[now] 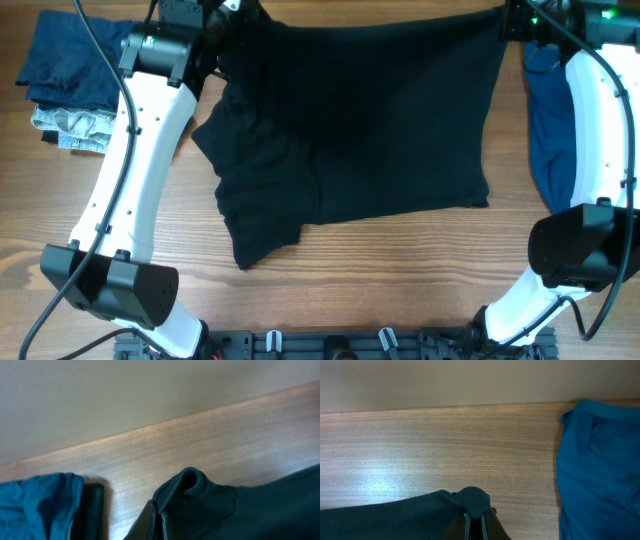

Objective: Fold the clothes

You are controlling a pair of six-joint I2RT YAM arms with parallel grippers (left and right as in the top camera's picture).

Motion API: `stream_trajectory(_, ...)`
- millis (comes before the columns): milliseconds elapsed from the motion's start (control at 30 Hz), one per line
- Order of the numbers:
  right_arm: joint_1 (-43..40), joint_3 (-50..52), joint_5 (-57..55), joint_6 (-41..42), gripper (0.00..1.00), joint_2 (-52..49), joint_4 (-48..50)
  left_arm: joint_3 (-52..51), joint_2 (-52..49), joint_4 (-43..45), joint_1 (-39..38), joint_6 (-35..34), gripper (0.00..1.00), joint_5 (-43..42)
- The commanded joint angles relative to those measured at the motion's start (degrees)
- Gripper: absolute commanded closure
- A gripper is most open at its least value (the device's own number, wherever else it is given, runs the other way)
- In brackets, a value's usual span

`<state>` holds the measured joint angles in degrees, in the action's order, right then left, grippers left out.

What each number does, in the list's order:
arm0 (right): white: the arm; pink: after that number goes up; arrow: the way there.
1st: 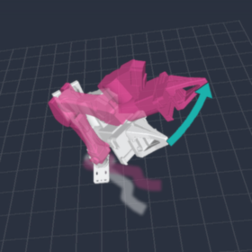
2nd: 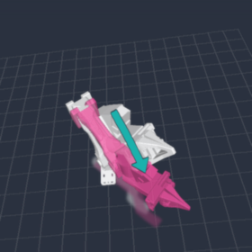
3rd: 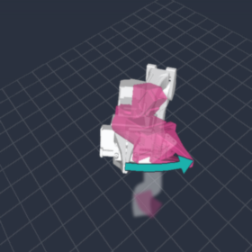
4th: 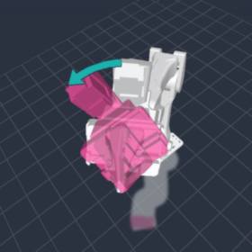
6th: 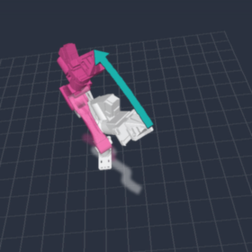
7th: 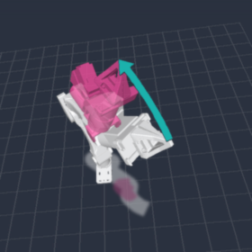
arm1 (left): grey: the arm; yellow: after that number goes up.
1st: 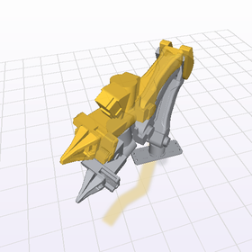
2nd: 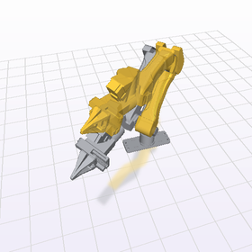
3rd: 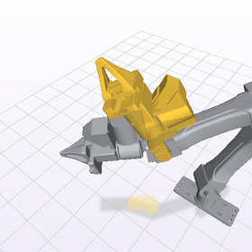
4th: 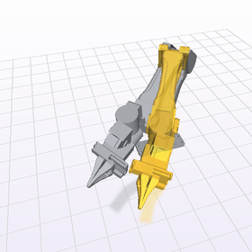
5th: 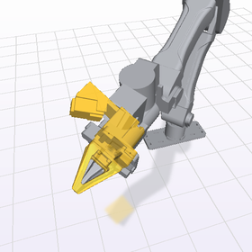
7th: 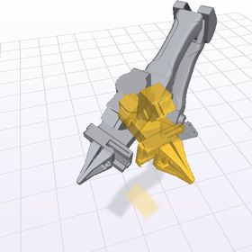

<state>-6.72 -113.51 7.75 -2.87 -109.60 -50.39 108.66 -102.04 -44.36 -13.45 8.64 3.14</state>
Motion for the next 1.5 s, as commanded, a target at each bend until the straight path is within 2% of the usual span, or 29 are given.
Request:
stream_trajectory(0,-1.5,-0.6,0.7,-0.6,0.96,1.2,0.3,1.0,1.4,6.4,-0.2,-0.5,0.96,1.5)
stream_trajectory(100,-2.2,-0.6,0.9,-0.6,0.96,1.2,-0.1,1.0,1.4,12.3,-0.2,-0.6,0.96,1.5)
stream_trajectory(167,-2.2,-0.6,0.9,-0.6,0.96,1.2,-0.3,1.0,1.4,13.2,-0.2,-0.5,0.96,1.5)
stream_trajectory(433,-2.2,-0.6,0.8,-1.6,0.96,1.2,0.6,0.9,-1.2,8.3,-0.1,-0.5,0.96,1.8)
stream_trajectory(633,-2.8,-0.5,-1.3,-1.9,0.96,-0.9,1.7,0.9,-5.1,8.2,1.9,-0.5,0.96,4.9)
stream_trajectory(1067,-3.2,-0.5,-1.3,-3.2,0.96,-11.0,12.4,0.9,-14.8,21.9,5.5,-0.6,0.96,4.9)
stream_trajectory(1267,-3.2,-0.5,1.0,-3.1,0.96,-11.4,10.7,0.9,-16.4,17.6,5.4,-0.6,0.96,4.4)
stream_trajectory(1467,-3.3,-0.5,1.5,-2.7,0.96,-11.4,0.6,1.0,-16.2,7.1,5.4,-0.6,0.96,4.4)
